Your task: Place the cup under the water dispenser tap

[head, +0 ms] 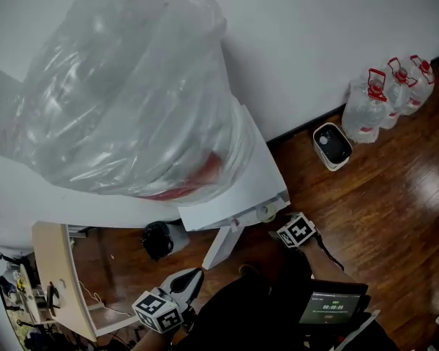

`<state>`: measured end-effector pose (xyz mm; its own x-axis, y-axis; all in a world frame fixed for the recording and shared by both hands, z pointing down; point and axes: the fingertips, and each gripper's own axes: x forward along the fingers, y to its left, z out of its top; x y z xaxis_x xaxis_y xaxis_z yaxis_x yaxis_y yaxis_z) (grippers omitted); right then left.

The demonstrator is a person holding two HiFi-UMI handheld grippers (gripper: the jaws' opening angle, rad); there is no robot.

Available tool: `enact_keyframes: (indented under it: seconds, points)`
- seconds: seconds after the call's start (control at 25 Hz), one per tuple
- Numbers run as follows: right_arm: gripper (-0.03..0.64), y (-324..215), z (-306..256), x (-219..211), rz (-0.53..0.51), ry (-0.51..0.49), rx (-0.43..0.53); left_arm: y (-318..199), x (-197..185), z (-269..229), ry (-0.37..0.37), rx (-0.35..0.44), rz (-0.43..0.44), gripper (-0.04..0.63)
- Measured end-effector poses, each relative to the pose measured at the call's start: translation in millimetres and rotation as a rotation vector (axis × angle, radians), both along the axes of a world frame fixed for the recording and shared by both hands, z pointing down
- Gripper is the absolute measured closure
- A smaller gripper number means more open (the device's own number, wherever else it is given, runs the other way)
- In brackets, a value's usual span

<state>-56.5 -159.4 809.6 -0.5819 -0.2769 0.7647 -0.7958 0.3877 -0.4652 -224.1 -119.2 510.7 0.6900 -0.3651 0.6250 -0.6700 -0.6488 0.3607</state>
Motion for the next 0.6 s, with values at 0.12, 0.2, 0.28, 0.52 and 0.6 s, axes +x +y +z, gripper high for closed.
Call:
enact_keyframes:
  seconds: [0.12,0.2,0.28,0.52,0.6]
  points:
    - [0.411,13.1,-30.8,12.1,-0.035,-0.019,-0.083,-6.0,14.4,-0.5,0.022,0.011,-0.009,0.595]
    - [0.590,18.7,-57.1,17.2,-0.086,-0.008,-0.107,-11.6,23.8,-2.4,0.056,0.027,-0.019,0.595]
    - [0.615,23.4,-97.6,6.5,-0.152,-0.027,-0.089,-15.8,26.9,-11.6,0.095,0.045,-0.023,0.595]
    - [0.615,39.5,-222.1,-29.2,-0.401,-0.033,-0.027,-20.5,34.4,-42.9,0.165,0.111,0.002,0.595]
    - [0.615,43.6,-250.3,-36.7,-0.471,-0.025,-0.013,-20.5,37.4,-52.0,0.182,0.125,0.006,0.595]
